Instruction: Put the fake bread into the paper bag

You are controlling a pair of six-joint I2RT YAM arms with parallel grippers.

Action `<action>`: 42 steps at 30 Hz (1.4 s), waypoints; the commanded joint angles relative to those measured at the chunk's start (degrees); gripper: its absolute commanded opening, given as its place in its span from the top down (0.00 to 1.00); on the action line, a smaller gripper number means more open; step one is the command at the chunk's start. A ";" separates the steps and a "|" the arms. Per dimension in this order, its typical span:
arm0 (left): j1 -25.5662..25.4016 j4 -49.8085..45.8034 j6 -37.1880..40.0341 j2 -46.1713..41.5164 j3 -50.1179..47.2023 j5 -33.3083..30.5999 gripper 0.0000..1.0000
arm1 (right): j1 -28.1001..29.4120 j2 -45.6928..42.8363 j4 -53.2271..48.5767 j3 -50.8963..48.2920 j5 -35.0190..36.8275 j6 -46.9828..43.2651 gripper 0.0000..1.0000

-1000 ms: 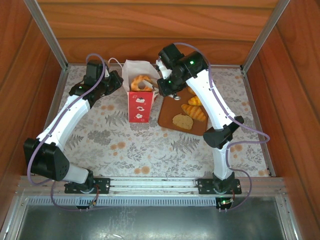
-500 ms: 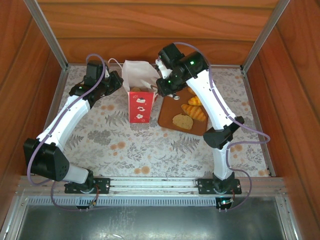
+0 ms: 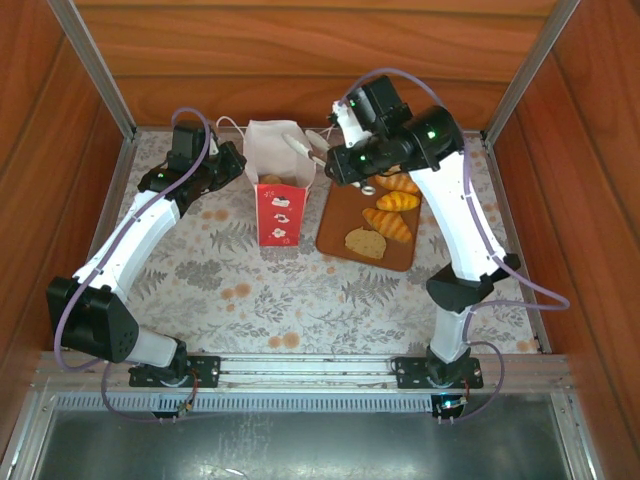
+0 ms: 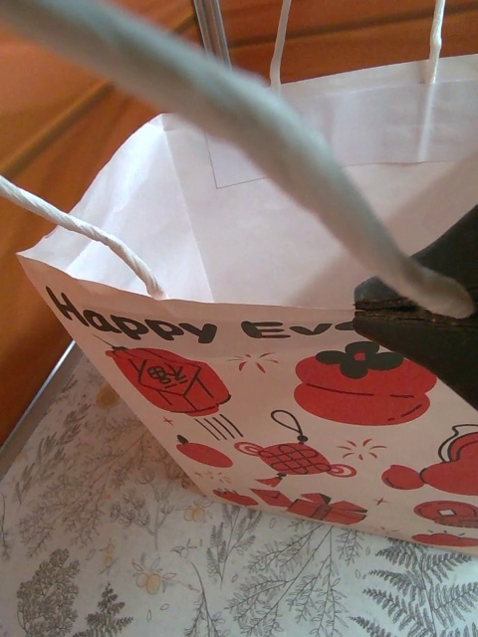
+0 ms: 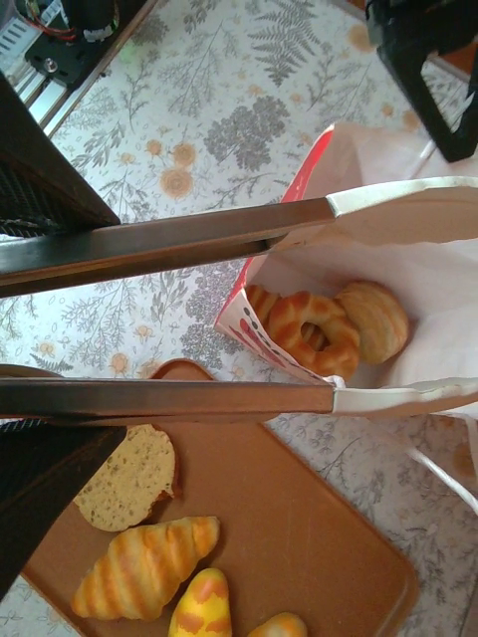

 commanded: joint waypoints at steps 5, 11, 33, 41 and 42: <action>-0.24 0.07 1.84 -0.41 0.53 -0.08 0.99 | -0.49 -9.28 3.29 -1.40 -1.63 3.64 0.52; -0.28 0.11 2.42 -0.14 0.91 -0.22 0.98 | -3.18 -16.47 4.28 -5.60 -0.86 6.19 0.53; -0.10 0.12 3.40 -0.05 1.84 0.12 0.84 | -19.64 -32.36 -0.61 -36.68 8.61 6.06 0.54; -0.02 0.11 4.21 -1.29 2.61 -0.53 0.61 | -23.77 -32.48 4.14 -48.47 7.04 0.09 0.54; -0.02 0.12 4.35 -1.67 2.35 -0.88 0.58 | -24.20 -32.28 4.43 -49.63 6.71 -0.72 0.54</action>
